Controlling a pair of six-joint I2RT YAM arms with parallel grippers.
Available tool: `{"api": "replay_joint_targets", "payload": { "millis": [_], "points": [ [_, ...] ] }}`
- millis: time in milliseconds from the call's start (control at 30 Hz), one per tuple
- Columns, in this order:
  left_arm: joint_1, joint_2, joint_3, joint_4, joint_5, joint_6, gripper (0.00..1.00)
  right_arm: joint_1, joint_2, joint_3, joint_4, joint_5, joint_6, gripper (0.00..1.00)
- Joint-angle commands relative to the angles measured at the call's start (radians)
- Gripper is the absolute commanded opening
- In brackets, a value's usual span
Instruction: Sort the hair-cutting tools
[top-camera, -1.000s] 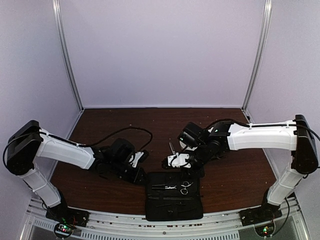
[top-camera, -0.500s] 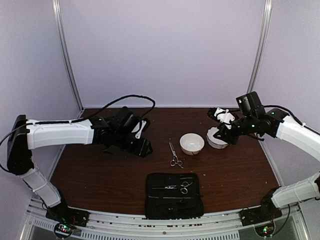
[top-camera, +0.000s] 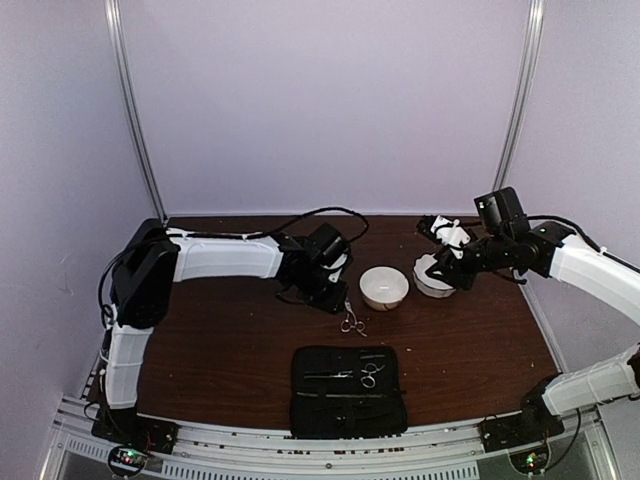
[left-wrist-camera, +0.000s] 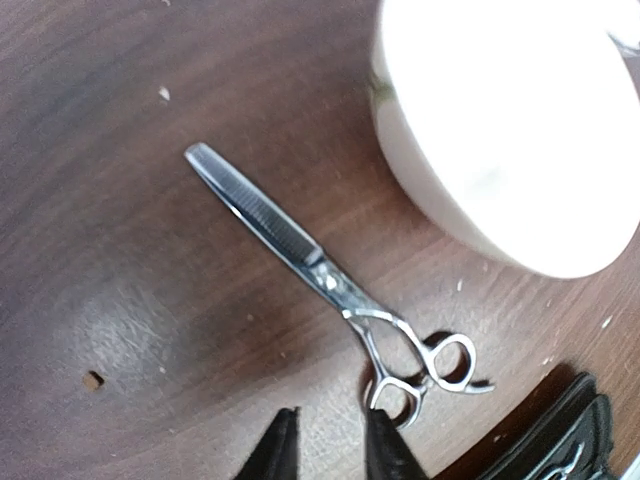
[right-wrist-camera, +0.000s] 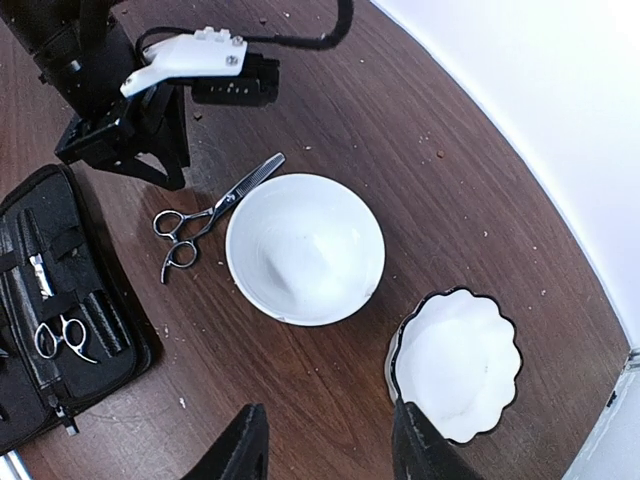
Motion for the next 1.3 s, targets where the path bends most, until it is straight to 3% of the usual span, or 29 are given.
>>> {"api": "replay_joint_targets", "payload": {
  "millis": [0,200,400,700,1267],
  "points": [
    [-0.028,0.025,0.042,-0.041,0.008,0.023,0.22,-0.005,0.007,-0.011,0.021,-0.039,-0.003,0.44],
    [-0.034,0.063,0.049,-0.048,0.010,0.027,0.32,-0.005,0.029,-0.007,0.013,-0.055,-0.013,0.45],
    [-0.045,0.097,0.078,-0.079,0.007,0.051,0.34,-0.005,0.041,-0.001,0.005,-0.055,-0.017,0.44],
    [-0.053,0.108,0.093,-0.203,-0.149,0.093,0.35,-0.005,0.052,-0.001,0.001,-0.046,-0.022,0.44],
    [0.045,-0.214,-0.492,-0.211,-0.280,0.053,0.27,-0.002,0.085,0.006,-0.013,-0.081,-0.030,0.45]
  ]
}}
